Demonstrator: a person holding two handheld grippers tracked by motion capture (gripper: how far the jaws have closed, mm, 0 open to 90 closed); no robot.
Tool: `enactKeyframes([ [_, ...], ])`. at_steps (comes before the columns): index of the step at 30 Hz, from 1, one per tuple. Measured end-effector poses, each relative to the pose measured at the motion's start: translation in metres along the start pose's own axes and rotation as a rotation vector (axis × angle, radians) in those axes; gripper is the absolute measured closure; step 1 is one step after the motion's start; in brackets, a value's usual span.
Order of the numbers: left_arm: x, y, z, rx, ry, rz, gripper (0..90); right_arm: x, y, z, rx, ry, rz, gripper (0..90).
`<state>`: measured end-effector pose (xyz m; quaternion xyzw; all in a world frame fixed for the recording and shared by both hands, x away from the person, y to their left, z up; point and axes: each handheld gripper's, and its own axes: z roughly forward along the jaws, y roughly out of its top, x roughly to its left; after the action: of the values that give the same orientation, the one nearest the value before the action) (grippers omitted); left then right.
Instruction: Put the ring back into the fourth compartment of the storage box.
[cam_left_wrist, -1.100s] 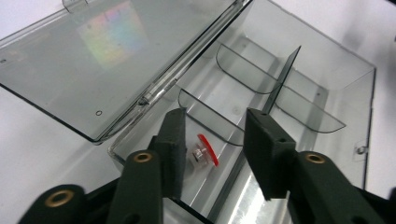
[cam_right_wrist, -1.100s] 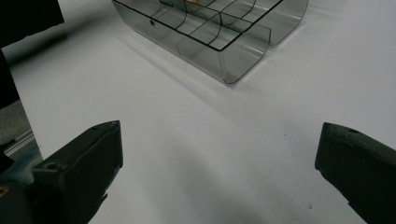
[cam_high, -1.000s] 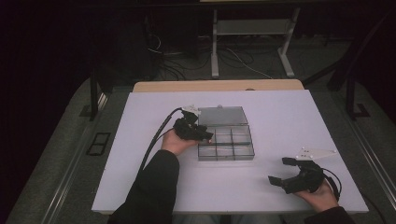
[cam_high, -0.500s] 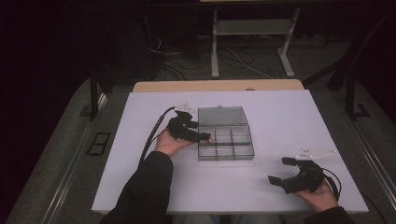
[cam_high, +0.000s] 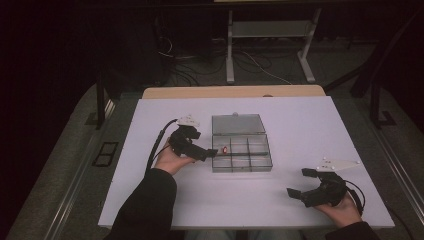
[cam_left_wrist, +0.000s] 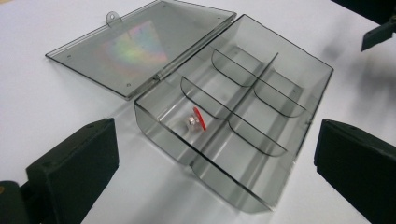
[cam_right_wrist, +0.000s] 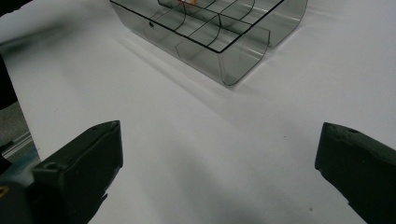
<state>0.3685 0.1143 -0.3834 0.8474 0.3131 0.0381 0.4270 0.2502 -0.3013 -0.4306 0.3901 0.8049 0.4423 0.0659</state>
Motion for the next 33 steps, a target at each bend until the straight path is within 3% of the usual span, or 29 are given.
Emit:
enactKeyframes([
  [20,-0.017,-0.048,-0.034,-0.05,0.015,-0.012,0.0,0.0,0.0,0.001,0.002,-0.003,0.002,0.4],
  [33,-0.022,-0.082,-0.049,-0.079,0.035,-0.053,0.0,0.001,0.0,0.001,0.006,-0.003,0.005,0.3],
])
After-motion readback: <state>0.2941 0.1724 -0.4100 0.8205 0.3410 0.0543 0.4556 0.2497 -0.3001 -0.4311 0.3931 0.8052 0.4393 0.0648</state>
